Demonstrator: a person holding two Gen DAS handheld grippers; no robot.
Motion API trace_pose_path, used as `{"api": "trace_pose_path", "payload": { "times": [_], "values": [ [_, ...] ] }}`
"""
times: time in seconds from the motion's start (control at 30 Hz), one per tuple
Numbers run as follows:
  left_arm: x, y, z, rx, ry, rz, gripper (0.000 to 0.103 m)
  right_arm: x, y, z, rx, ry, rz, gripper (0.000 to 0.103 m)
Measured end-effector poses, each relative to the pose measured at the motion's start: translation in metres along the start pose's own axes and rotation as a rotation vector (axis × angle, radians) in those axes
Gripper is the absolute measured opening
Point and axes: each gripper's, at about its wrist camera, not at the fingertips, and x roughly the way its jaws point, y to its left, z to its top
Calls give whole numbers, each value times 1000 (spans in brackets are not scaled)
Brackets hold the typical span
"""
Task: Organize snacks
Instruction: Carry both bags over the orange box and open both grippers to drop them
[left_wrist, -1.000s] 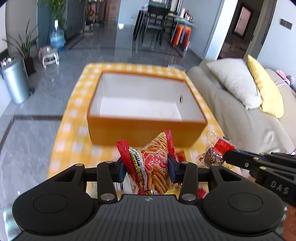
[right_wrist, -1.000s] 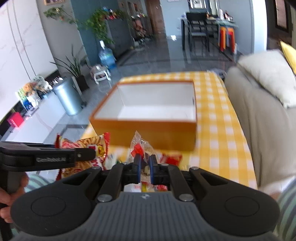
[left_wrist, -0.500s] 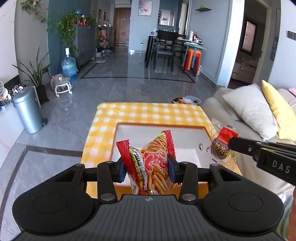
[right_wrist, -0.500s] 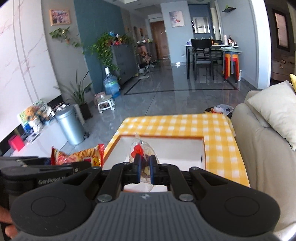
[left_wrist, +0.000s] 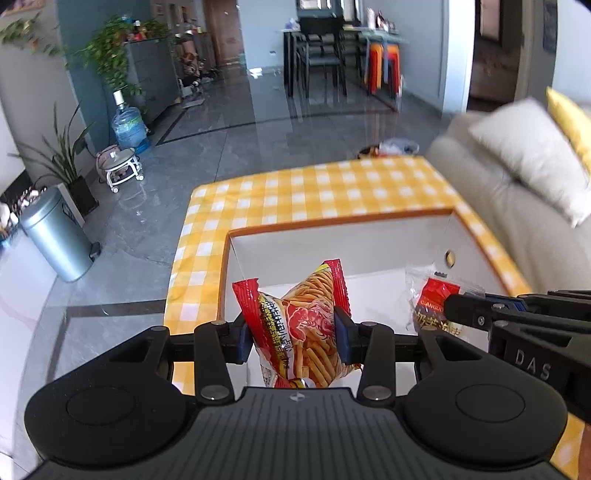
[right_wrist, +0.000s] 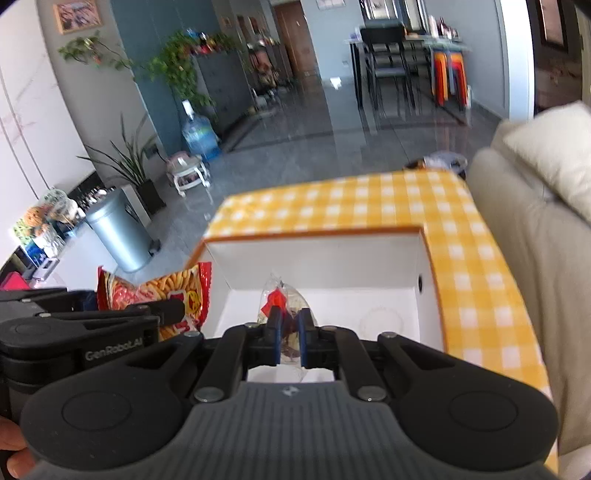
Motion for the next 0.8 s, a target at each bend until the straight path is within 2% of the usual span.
{"api": "trace_pose_path", "payload": {
  "times": [0.17, 0.47, 0.8],
  "values": [
    [27, -7, 4, 55, 55, 14, 48, 37, -8, -8, 32, 79, -19, 4],
    [64, -14, -7, 144, 178, 24, 48, 80, -18, -19, 61, 176, -35, 4],
    [79, -16, -16, 159, 266, 16, 48, 97, -17, -28, 57, 258, -52, 5]
  ]
}}
